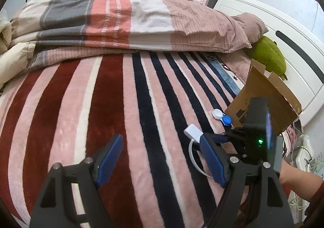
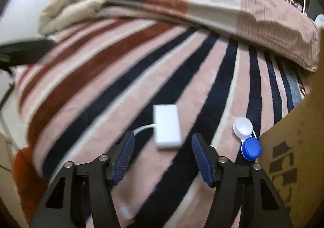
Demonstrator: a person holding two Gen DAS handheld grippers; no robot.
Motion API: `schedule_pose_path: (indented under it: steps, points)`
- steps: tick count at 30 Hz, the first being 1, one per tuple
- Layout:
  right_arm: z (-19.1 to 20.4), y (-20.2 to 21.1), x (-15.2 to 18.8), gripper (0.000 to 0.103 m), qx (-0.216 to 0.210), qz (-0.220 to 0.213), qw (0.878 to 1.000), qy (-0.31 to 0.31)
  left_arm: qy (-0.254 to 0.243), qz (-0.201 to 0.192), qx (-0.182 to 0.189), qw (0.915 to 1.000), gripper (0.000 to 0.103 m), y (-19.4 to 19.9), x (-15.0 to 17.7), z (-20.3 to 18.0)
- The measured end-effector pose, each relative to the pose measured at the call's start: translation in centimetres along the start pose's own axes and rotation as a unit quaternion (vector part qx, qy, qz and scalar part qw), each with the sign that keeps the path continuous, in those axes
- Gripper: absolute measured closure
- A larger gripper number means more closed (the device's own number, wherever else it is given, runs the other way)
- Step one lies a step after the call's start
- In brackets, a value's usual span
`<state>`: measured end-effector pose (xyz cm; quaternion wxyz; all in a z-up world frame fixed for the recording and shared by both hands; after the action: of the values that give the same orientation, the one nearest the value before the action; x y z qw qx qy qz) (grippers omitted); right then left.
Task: Organize rigid objects
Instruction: 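Grasp the white charger block with the right tool, then carry the charger with its cable into the cardboard box and release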
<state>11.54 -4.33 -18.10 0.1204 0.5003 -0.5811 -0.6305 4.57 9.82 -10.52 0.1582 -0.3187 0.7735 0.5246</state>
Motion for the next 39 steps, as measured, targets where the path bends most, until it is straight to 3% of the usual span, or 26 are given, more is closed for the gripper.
schedule_pose_path:
  steps: [1, 5, 11, 12, 16, 20, 25, 32, 36, 39]
  points:
    - [-0.1, -0.3, 0.1, 0.08, -0.013, -0.001, 1.0, 0.0, -0.001, 0.001, -0.003, 1.0, 0.027, 0.0, 0.0, 0.0]
    - [0.5, 1.9, -0.2, 0.08, -0.034, -0.036, 0.999, 0.005, 0.008, 0.008, 0.006, 0.9999, 0.028, 0.0, -0.3, -0.1]
    - [2.0, 8.6, -3.4, 0.081, -0.067, -0.119, 0.99, 0.023, -0.008, 0.013, 0.083, 0.9964, 0.029, 1.4, -2.1, -3.8]
    - [1.8, 9.5, -4.1, 0.081, -0.072, -0.132, 0.988, 0.027, -0.013, 0.012, 0.09, 0.9958, 0.033, 1.6, -2.6, -4.6]
    - [1.1, 14.5, -5.6, 0.081, -0.059, -0.176, 0.982, 0.039, -0.04, 0.011, 0.13, 0.9906, 0.071, 2.9, -5.2, -8.2]
    - [-1.9, 16.8, -6.5, 0.081, -0.046, -0.197, 0.979, 0.023, -0.076, 0.0, 0.138, 0.9876, 0.072, 3.7, -7.3, -12.7]
    - [-6.8, 20.4, -5.0, 0.081, -0.013, -0.216, 0.976, -0.004, -0.124, 0.007, 0.154, 0.9803, 0.072, 2.6, -9.9, -20.1]
    - [-16.0, 22.6, -0.2, 0.081, 0.045, -0.188, 0.979, -0.059, -0.184, 0.06, 0.172, 0.9657, 0.072, -3.6, -10.8, -30.6]
    - [-19.2, 20.7, 2.9, 0.081, 0.048, -0.141, 0.986, -0.076, -0.191, 0.108, 0.17, 0.9606, 0.072, -7.9, -9.0, -32.6]
    - [-19.9, 18.7, 5.0, 0.081, 0.052, -0.094, 0.992, -0.068, -0.187, 0.134, 0.144, 0.9625, 0.072, -10.3, -7.6, -32.4]
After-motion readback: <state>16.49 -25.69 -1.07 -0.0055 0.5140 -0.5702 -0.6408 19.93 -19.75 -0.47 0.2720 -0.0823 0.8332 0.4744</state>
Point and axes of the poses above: each gripper's, at about its wrist camera, not at the fingertips, and y roughly against the way its jaws point, z to its left, x to its underside, the point moved 3 cm from there along -y, roughly the way its jaws point, and after that the axes turned 14 degrees about y, right-handed, at the moved point
